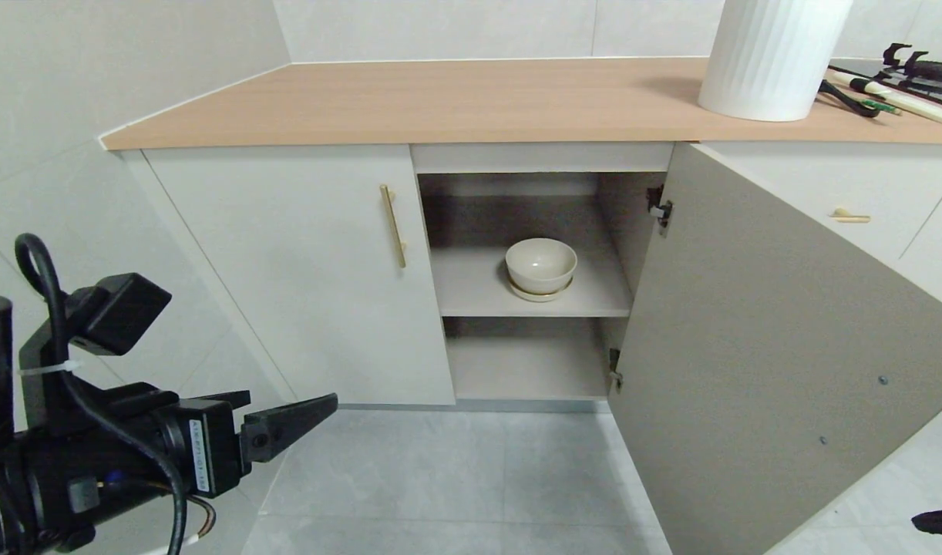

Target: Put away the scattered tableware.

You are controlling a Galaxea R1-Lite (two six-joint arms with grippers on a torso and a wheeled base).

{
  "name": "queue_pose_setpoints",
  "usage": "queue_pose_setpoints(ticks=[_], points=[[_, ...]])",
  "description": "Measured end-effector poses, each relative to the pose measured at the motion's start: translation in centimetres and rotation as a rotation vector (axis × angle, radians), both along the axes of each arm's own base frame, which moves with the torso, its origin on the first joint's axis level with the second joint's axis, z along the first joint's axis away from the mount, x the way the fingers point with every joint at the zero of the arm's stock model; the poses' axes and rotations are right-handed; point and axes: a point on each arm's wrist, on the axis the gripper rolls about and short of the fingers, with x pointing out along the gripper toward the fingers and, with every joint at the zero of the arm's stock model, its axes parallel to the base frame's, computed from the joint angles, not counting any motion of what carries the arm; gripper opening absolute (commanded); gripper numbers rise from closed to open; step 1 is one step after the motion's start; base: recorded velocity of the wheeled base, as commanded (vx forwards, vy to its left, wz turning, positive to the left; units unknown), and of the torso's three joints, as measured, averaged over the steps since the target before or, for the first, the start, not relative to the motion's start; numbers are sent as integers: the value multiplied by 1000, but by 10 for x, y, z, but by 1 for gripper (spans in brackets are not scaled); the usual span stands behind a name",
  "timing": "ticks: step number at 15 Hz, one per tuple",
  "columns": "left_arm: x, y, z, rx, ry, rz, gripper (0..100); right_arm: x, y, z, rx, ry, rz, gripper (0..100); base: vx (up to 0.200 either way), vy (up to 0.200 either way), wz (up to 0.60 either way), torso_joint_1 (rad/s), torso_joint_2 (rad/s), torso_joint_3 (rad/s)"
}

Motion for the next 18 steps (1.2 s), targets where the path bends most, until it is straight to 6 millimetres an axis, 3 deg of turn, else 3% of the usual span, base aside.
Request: queue_pose_setpoints(ticks=[3, 8, 14, 18], points=[[0, 0, 0, 0, 1, -1, 100, -10, -18, 14, 4, -91, -52, 100, 0, 0, 0, 0, 0, 0], [1, 0, -1, 2, 4, 0, 100, -10, -40, 33, 2, -174, -323, 100, 0, 0, 0, 0, 0, 0], [1, -1, -1, 3, 5, 0, 100, 13, -56, 43, -60, -169, -567, 100, 0, 0, 0, 0, 0, 0], [1, -1, -1, 2, 5, 0, 100, 42, -62, 45, -29, -199, -637, 100, 0, 0, 0, 0, 0, 0]])
